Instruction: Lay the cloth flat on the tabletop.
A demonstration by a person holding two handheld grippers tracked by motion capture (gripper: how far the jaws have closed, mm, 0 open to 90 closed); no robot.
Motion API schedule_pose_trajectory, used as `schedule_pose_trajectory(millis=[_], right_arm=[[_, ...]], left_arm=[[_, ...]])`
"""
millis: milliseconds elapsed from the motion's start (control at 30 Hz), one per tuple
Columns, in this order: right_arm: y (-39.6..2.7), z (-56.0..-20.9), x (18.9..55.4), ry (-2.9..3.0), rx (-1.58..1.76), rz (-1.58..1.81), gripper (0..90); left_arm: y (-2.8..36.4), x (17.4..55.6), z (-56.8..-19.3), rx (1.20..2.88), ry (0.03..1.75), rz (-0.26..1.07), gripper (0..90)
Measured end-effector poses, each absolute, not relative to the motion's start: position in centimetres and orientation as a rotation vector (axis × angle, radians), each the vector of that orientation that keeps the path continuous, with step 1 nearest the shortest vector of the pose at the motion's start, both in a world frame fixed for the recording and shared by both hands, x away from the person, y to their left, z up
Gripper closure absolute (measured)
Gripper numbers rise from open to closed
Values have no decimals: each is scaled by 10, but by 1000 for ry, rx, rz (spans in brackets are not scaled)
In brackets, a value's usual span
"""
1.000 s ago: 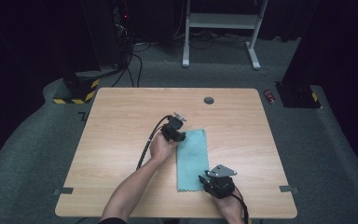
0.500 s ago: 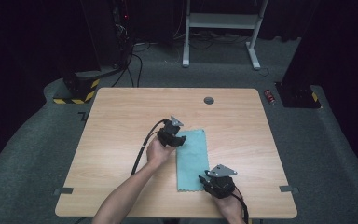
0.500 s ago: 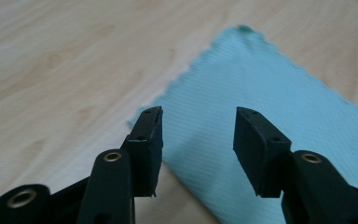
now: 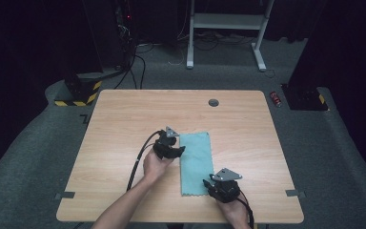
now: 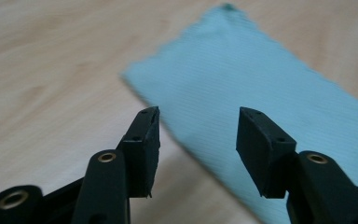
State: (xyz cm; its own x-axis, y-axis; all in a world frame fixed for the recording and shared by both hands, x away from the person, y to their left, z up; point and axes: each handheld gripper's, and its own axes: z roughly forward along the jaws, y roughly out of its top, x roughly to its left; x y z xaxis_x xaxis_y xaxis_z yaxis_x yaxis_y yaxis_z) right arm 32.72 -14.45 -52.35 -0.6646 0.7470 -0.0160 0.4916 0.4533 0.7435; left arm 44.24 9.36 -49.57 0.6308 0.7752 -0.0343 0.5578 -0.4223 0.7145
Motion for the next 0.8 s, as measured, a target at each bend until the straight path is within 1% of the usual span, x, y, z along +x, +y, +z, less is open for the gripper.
schedule_pose_trajectory(millis=[100, 167, 267, 333, 400, 500, 567, 667, 767, 800], right_arm=[[-145, -524, 327, 2367, 1053, 1045, 632], [-145, -524, 327, 2367, 1052, 1044, 633], [-144, -524, 327, 2365, 1056, 1045, 632], [-144, -524, 327, 2362, 1062, 1043, 631], [-144, -524, 327, 2361, 1063, 1042, 631], [-144, -524, 327, 2361, 1062, 1042, 631], [-144, -524, 327, 2361, 1061, 1042, 631], [-144, -524, 327, 2361, 1062, 1042, 631], [-144, -523, 327, 2363, 1062, 1041, 631], [-144, -523, 327, 2363, 1062, 1041, 631]], left_arm=[[79, 424, -504, 2241, 942, 415, 483], [77, 419, -510, 2266, 934, 426, 482], [85, 418, -515, 2208, 987, 389, 478], [89, 418, -514, 2209, 1009, 410, 465], [93, 414, -512, 2198, 1023, 418, 472], [97, 398, -509, 2133, 1022, 349, 468], [95, 383, -510, 2122, 1002, 323, 455], [91, 366, -517, 2150, 981, 344, 448], [92, 359, -521, 2129, 984, 389, 436], [92, 358, -521, 2118, 994, 371, 433]])
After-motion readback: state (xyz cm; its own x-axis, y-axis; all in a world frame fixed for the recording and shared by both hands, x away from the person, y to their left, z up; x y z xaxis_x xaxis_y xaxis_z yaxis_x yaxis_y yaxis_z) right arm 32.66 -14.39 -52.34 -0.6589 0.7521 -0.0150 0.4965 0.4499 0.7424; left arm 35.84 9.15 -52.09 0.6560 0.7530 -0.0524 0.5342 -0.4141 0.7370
